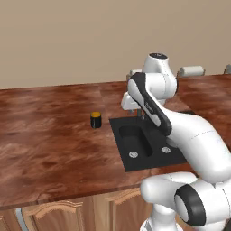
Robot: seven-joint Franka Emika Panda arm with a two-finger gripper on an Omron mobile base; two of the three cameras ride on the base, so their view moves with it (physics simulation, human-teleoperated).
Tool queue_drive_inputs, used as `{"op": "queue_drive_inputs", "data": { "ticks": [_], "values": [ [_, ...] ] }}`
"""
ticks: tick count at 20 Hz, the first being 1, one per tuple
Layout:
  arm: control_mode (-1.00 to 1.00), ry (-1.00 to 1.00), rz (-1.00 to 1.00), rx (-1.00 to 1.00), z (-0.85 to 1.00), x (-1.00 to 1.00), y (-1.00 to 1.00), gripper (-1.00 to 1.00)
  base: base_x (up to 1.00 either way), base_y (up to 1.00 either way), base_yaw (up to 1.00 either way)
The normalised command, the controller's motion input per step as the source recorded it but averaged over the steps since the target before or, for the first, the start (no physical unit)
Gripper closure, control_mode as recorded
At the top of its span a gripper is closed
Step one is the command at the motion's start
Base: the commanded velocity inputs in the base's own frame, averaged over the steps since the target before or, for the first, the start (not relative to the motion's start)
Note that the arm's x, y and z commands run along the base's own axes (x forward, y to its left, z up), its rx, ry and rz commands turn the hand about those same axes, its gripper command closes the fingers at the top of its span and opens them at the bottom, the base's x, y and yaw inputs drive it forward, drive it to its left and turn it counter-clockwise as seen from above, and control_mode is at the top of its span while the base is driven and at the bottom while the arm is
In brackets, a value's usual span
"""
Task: Move any existing items from the left basin to the right basin for drying. Then move the mug from the counter to the left basin of the sink for washing.
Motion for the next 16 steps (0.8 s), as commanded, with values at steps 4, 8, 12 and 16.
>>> {"op": "queue_drive_inputs", "data": {
  "ticks": [4, 8, 12, 16],
  "values": [
    [-1.00, 0.00, 0.00, 0.00, -0.08, 0.45, 0.92, -1.00, 0.00, 0.00, 0.00],
    [-1.00, 0.04, 0.00, 0.00, 0.00, 0.75, 0.65, -1.00, 0.00, 0.00, 0.00],
    [-1.00, 0.14, 0.00, 0.00, -0.07, 0.69, 0.33, -1.00, 0.00, 0.00, 0.00],
    [-1.00, 0.02, -0.05, 0.00, -0.38, 0.56, 0.00, -1.00, 0.00, 0.00, 0.00]
  ]
}}
